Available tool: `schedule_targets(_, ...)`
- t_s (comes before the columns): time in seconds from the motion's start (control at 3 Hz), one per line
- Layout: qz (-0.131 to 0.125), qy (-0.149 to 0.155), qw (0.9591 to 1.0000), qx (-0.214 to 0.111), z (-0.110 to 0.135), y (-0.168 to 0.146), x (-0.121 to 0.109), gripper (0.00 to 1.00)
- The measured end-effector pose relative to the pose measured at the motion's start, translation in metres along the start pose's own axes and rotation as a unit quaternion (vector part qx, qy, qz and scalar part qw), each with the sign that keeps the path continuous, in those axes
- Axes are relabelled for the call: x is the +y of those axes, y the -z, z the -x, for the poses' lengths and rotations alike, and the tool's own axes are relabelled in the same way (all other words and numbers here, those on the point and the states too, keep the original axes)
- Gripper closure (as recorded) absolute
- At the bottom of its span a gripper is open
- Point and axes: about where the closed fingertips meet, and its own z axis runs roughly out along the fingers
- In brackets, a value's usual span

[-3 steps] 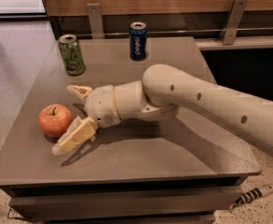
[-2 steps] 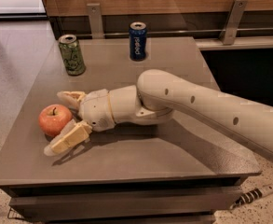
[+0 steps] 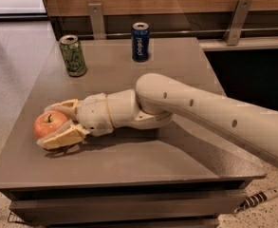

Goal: Pick apple

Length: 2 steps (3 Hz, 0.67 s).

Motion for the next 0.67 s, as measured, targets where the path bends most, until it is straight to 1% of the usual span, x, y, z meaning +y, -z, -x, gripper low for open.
schedule_targets(0.33, 0.002, 0.001, 1.0, 0.0, 0.0008, -0.0016, 0.0011, 0.83)
schedule_targets(0.67, 0.004, 0.001, 1.0, 0.0, 0.0017, -0.0032, 0.0022, 1.0)
